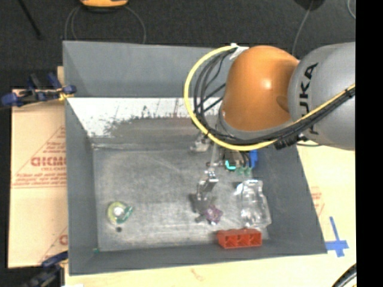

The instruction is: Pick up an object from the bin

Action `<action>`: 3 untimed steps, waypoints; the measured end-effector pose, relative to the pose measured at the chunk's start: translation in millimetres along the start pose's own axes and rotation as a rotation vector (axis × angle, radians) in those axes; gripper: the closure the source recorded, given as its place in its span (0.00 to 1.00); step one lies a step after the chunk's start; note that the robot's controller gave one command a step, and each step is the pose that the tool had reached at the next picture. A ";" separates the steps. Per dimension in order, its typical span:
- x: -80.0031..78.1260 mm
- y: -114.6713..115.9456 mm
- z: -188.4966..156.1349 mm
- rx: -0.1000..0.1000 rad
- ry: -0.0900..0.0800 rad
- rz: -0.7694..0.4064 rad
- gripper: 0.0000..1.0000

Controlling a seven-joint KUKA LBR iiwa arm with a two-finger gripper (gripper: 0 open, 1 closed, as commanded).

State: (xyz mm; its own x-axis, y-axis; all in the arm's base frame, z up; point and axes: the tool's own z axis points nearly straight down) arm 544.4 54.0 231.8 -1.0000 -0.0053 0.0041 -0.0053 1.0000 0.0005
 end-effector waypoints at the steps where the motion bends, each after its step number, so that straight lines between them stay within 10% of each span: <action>1: 26.4 -51.3 154.5 0.001 -0.007 -0.141 0.00; 2: 31.5 15.8 157.4 0.005 -0.018 -0.448 0.00; 3: 28.3 -67.9 107.9 0.005 -0.011 -0.293 0.00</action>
Offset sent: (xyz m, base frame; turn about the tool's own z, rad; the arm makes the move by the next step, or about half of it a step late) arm -0.0268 -0.0492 -0.1517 -0.1438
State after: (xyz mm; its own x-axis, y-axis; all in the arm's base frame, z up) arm 516.0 -14.0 124.0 -0.9559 -0.2936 -0.0066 -0.2936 0.9559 -0.0045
